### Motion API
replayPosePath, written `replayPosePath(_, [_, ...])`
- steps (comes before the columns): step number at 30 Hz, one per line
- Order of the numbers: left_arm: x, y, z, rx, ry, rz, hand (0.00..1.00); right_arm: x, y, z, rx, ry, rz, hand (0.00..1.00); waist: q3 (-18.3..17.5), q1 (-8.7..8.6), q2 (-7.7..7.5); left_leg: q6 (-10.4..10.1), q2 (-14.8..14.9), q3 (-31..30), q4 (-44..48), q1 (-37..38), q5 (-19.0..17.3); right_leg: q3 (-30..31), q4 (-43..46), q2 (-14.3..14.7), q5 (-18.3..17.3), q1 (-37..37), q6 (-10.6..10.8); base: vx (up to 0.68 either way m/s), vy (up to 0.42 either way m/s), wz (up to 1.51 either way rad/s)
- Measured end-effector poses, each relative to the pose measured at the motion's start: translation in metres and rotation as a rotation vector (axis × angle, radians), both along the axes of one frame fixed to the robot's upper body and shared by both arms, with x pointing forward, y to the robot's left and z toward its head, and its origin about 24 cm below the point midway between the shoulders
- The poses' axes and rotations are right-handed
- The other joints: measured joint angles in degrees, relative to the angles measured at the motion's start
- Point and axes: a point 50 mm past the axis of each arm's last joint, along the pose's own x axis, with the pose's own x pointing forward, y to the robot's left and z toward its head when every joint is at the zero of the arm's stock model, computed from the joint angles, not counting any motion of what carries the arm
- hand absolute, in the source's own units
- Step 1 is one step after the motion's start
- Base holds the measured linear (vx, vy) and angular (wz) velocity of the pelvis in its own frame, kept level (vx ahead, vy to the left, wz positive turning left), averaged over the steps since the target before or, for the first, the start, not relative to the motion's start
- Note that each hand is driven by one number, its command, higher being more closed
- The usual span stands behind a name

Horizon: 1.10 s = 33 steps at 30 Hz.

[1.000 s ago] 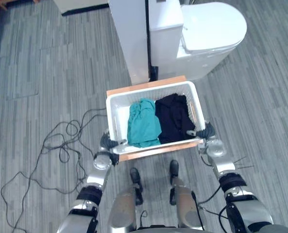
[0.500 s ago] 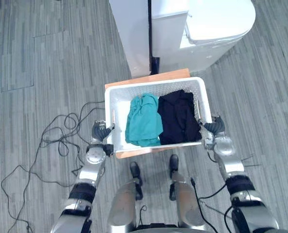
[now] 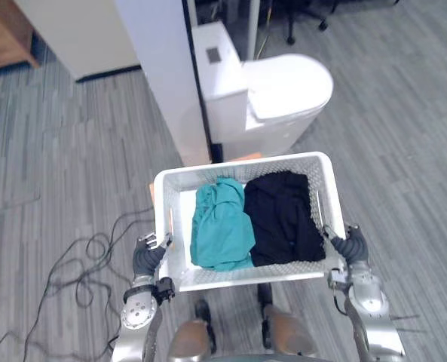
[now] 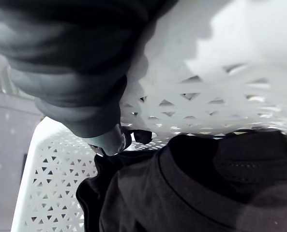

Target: Pick up the laundry basket with both hands and put the clothes into the washing machine.

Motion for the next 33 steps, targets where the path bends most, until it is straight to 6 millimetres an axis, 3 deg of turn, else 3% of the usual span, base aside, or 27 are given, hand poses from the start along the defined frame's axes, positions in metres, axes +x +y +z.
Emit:
replayPosePath(2, [0.0, 0.0, 0.0, -0.029, -0.005, 0.006, 1.0, -0.001, 0.001, 0.0, 0.002, -0.003, 0.005, 1.0, -0.8, 0.05, -0.29, 0.4, 1.1, 4.8, 2.9, 0.0, -2.0, 0.0, -0.3, 0.7, 0.1, -1.8, 0.1, -0.08, 0.033, -1.36])
replayPosePath(3, [0.0, 0.001, 0.0, -0.038, -0.007, 0.01, 1.0, 0.001, 0.001, -0.002, 0.006, 0.0, 0.008, 1.0, -0.9, -0.16, -0.29, 0.6, 2.1, 8.5, 3.5, 0.4, -2.5, -7.7, 0.7, -0.8, -1.9, -2.9, -3.1, -0.09, 0.033, -1.39])
replayPosePath(4, [0.0, 0.001, 0.0, -0.039, -0.007, 0.011, 1.0, 0.003, 0.001, -0.004, 0.008, 0.005, 0.009, 1.0, -1.0, -0.21, -0.18, 0.6, 2.9, 9.9, 3.2, 1.1, -2.5, -13.0, 2.0, -1.9, -2.7, -3.4, -4.4, -0.05, 0.014, -1.44])
replayPosePath(5, [0.0, 0.002, 0.0, -0.036, -0.007, 0.015, 1.0, 0.006, 0.001, -0.01, 0.013, 0.027, 0.013, 1.0, -1.0, -0.43, -0.31, 0.6, 3.5, 13.6, 2.6, 2.7, -2.5, -24.5, 5.0, -5.1, -4.0, -4.4, -6.3, 0.0, 0.007, -1.31])
replayPosePath(8, [0.0, 0.004, 0.0, -0.035, -0.007, 0.025, 1.0, 0.012, 0.003, -0.025, 0.035, 0.085, 0.026, 1.0, -1.9, -0.88, -0.13, -0.2, 4.6, 21.5, 2.5, 6.5, -3.1, -44.8, 10.3, -10.5, -5.8, -4.1, -9.1, 0.04, -0.039, -1.51])
replayPosePath(9, [0.002, 0.004, 0.002, -0.035, -0.014, 0.023, 1.0, 0.014, 0.003, -0.026, 0.038, 0.089, 0.027, 1.0, -2.1, -0.98, -0.15, -0.2, 4.9, 23.3, 2.6, 7.1, -3.3, -47.6, 10.8, -10.7, -5.6, -4.3, -8.6, 0.1, -0.159, -1.53])
replayPosePath(10, [0.003, 0.004, 0.002, -0.037, -0.018, 0.022, 1.0, 0.015, 0.003, -0.026, 0.036, 0.087, 0.028, 1.0, -2.2, -1.06, -0.05, -0.6, 5.7, 24.4, 3.3, 7.7, -3.8, -45.9, 10.5, -9.5, -4.7, -4.9, -7.1, 0.1, -0.18, -1.29])
replayPosePath(12, [0.007, 0.003, -0.001, -0.041, -0.006, 0.018, 1.0, 0.014, 0.002, -0.026, 0.033, 0.09, 0.027, 1.0, -2.3, -1.13, 0.16, -0.2, 9.5, 24.3, 10.7, 7.4, -4.5, -41.8, 10.4, -6.5, -4.5, -5.2, -6.8, 0.16, -0.221, -1.23])
replayPosePath(13, [0.006, 0.002, -0.005, -0.048, 0.008, 0.021, 1.0, 0.014, 0.0, -0.025, 0.02, 0.09, 0.033, 1.0, -2.5, -0.95, 0.7, 4.0, 13.6, 22.5, 20.4, 5.7, -4.6, -39.0, 10.3, -3.9, -4.5, -4.6, -6.9, 0.17, -0.225, -1.27])
replayPosePath(14, [0.005, 0.0, -0.006, -0.054, 0.015, 0.02, 1.0, 0.015, -0.002, -0.025, 0.015, 0.09, 0.034, 1.0, -2.4, -0.74, 1.06, 7.6, 15.6, 20.4, 25.9, 4.1, -3.6, -37.6, 10.1, -2.6, -4.8, -3.9, -7.3, 0.18, -0.184, -1.45])
replayPosePath(15, [0.003, -0.001, -0.011, -0.062, 0.033, 0.018, 1.0, 0.014, -0.003, -0.024, 0.012, 0.089, 0.033, 1.0, -2.7, -0.05, 1.77, 11.4, 17.6, 12.6, 35.6, 0.1, -1.4, -34.6, 9.2, 0.1, -5.4, -2.6, -8.1, 0.23, -0.108, -1.51])
replayPosePath(16, [0.002, -0.004, -0.013, -0.087, 0.04, 0.012, 1.0, 0.016, -0.007, -0.022, -0.005, 0.083, 0.037, 1.0, -2.9, 0.85, 2.59, 8.1, 14.7, 3.4, 41.5, -3.8, -3.4, -31.7, 8.6, 2.1, -5.8, -1.6, -8.7, 0.19, -0.065, -1.52])
replayPosePath(17, [0.002, -0.006, -0.014, -0.097, 0.042, 0.013, 1.0, 0.017, -0.008, -0.02, -0.008, 0.078, 0.039, 1.0, -2.8, 1.24, 2.69, 6.9, 12.4, 0.0, 43.0, -5.6, -4.6, -30.2, 8.2, 2.8, -5.8, -1.0, -9.0, 0.21, 0.014, -1.5])
replayPosePath(18, [0.0, -0.008, -0.019, -0.123, 0.059, 0.018, 1.0, 0.018, -0.011, -0.019, -0.017, 0.077, 0.042, 1.0, -2.7, 2.09, 2.65, 6.6, 7.3, -5.1, 42.6, -8.6, -6.7, -27.4, 7.5, 3.6, -6.0, 0.6, -9.5, 0.19, 0.045, -1.06])
replayPosePath(19, [-0.001, -0.009, -0.02, -0.13, 0.065, 0.018, 1.0, 0.018, -0.012, -0.018, -0.021, 0.077, 0.043, 1.0, -2.7, 2.14, 2.64, 6.4, 4.8, -7.3, 41.2, -9.9, -7.4, -26.4, 6.9, 3.7, -6.0, 1.7, -9.5, 0.28, 0.07, -1.13])
replayPosePath(21, [-0.006, -0.011, -0.024, -0.138, 0.084, 0.017, 1.0, 0.019, -0.014, -0.016, -0.037, 0.073, 0.051, 1.0, -2.7, 2.58, 2.69, 4.8, -2.8, -12.6, 28.8, -14.5, -7.6, -22.2, 3.7, 3.7, -6.0, 5.4, -9.4, 0.25, 0.08, -0.97])
replayPosePath(22, [-0.006, -0.011, -0.024, -0.138, 0.084, 0.016, 1.0, 0.019, -0.014, -0.016, -0.04, 0.073, 0.052, 1.0, -2.7, 2.94, 2.77, 3.8, -3.8, -13.5, 25.1, -15.1, -7.0, -21.5, 2.5, 3.7, -6.0, 6.1, -9.4, 0.2, 0.095, -1.13])
replayPosePath(23, [-0.006, -0.012, -0.023, -0.139, 0.082, 0.017, 1.0, 0.019, -0.015, -0.016, -0.043, 0.073, 0.051, 1.0, -2.9, 3.85, 3.11, 0.8, -4.7, -13.8, 16.5, -16.1, -5.0, -19.7, -0.3, 4.1, -6.0, 7.6, -9.2, 0.24, 0.101, -1.22])
replayPosePath(24, [-0.009, -0.011, -0.024, -0.144, 0.085, 0.025, 1.0, 0.018, -0.015, -0.017, -0.045, 0.077, 0.049, 1.0, -3.5, 4.66, 3.75, 1.5, -4.0, -13.1, 13.1, -15.8, -1.8, -16.9, -3.1, 5.3, -6.1, 9.7, -7.6, 0.28, 0.108, -1.28])
replayPosePath(26, [-0.014, -0.008, -0.026, -0.14, 0.1, 0.04, 1.0, 0.017, -0.007, -0.02, -0.025, 0.085, 0.066, 1.0, -4.8, 5.06, 3.54, 4.5, -4.0, -12.5, 13.7, -15.3, -0.5, -14.1, -3.3, 5.6, -6.4, 10.8, -6.7, 0.37, 0.144, -1.02])
replayPosePath(28, [-0.015, -0.008, -0.027, -0.138, 0.107, 0.037, 1.0, 0.012, -0.007, -0.024, -0.012, 0.101, 0.057, 1.0, -5.0, 4.85, 2.89, 6.6, -3.9, -11.0, 13.5, -13.1, -1.3, -14.4, 5.3, 4.1, -11.1, 8.4, -3.8, 0.34, 0.144, -0.6])
replayPosePath(29, [-0.015, -0.008, -0.027, -0.133, 0.109, 0.032, 1.0, 0.009, -0.006, -0.026, -0.003, 0.111, 0.049, 1.0, -5.0, 4.46, 1.85, 7.0, -4.9, -10.0, 12.7, -11.0, -2.3, -15.7, 16.4, 1.6, -14.6, 4.4, 0.4, 0.43, 0.165, -0.26])
replayPosePath(30, [-0.015, -0.008, -0.028, -0.134, 0.117, 0.031, 1.0, 0.01, -0.006, -0.028, 0.002, 0.117, 0.047, 1.0, -4.9, 3.27, 1.6, 7.7, -6.1, -10.0, 12.7, -8.7, -3.9, -17.6, 31.0, -1.2, -16.4, -1.4, 2.9, 0.44, 0.162, -0.13])
replayPosePath(31, [-0.015, -0.007, -0.029, -0.132, 0.12, 0.03, 1.0, 0.01, -0.006, -0.031, 0.006, 0.128, 0.045, 1.0, -4.8, 2.82, 1.52, 8.4, -6.6, -9.8, 12.4, -7.3, -4.4, -19.4, 37.6, -3.0, -17.0, -4.2, 2.1, 0.4, 0.138, 0.06])
replayPosePath(33, [-0.018, -0.005, -0.03, -0.119, 0.138, 0.027, 1.0, 0.009, -0.003, -0.043, 0.028, 0.175, 0.048, 1.0, -4.7, 1.79, 1.65, 9.4, -7.6, -8.7, 10.7, -1.2, -6.4, -25.3, 46.9, -8.4, -19.6, -7.6, -2.2, 0.42, 0.085, -0.05])
